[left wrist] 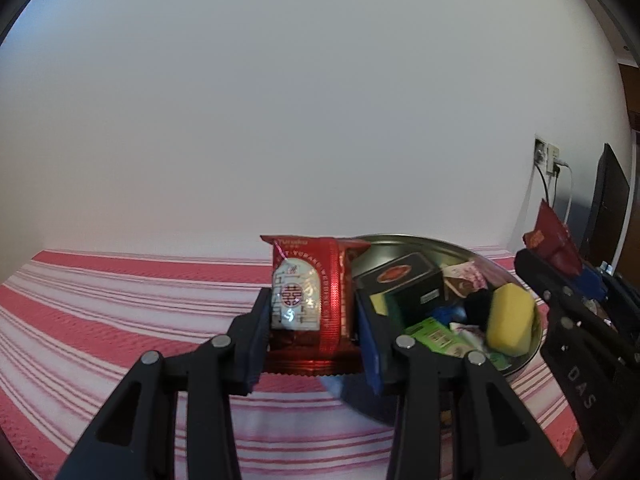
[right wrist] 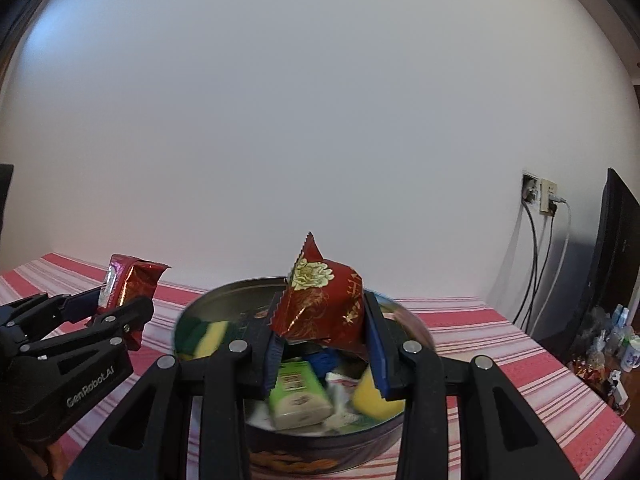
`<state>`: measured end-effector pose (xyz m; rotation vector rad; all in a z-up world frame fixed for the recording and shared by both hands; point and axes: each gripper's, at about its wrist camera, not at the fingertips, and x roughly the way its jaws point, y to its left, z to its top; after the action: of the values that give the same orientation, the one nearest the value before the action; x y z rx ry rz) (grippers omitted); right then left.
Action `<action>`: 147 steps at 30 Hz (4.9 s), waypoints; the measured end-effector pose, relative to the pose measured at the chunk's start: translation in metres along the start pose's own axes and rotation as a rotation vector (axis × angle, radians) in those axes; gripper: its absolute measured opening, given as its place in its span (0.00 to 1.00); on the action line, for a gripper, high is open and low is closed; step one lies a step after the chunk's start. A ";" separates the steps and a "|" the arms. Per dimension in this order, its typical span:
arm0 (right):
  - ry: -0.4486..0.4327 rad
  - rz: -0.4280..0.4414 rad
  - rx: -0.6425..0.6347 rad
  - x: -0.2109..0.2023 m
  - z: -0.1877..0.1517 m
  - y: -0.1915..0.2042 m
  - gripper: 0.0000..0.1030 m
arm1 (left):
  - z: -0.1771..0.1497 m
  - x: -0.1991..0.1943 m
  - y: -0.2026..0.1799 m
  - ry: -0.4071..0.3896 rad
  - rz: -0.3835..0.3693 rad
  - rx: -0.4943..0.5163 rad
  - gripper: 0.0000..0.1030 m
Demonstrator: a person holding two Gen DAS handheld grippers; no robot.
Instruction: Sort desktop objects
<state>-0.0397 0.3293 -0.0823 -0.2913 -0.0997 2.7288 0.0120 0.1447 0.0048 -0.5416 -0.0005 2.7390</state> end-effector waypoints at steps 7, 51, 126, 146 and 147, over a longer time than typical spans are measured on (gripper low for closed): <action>0.047 -0.030 0.006 0.023 -0.002 -0.028 0.38 | 0.004 0.015 -0.031 0.020 -0.045 0.014 0.38; 0.220 -0.004 0.266 0.071 0.014 -0.084 0.91 | 0.001 0.031 -0.103 0.110 0.011 0.098 0.99; 0.022 -0.125 0.166 -0.030 -0.004 -0.029 1.00 | -0.017 -0.030 -0.053 -0.016 0.119 0.077 1.00; -0.014 -0.138 0.258 -0.017 0.003 -0.035 1.00 | -0.014 -0.030 -0.041 -0.004 0.151 0.077 1.00; -0.016 -0.147 0.235 -0.018 0.003 -0.031 1.00 | -0.015 -0.030 -0.041 -0.004 0.153 0.081 1.00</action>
<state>-0.0127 0.3505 -0.0729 -0.1865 0.1868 2.5655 0.0574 0.1721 0.0051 -0.5334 0.1569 2.8731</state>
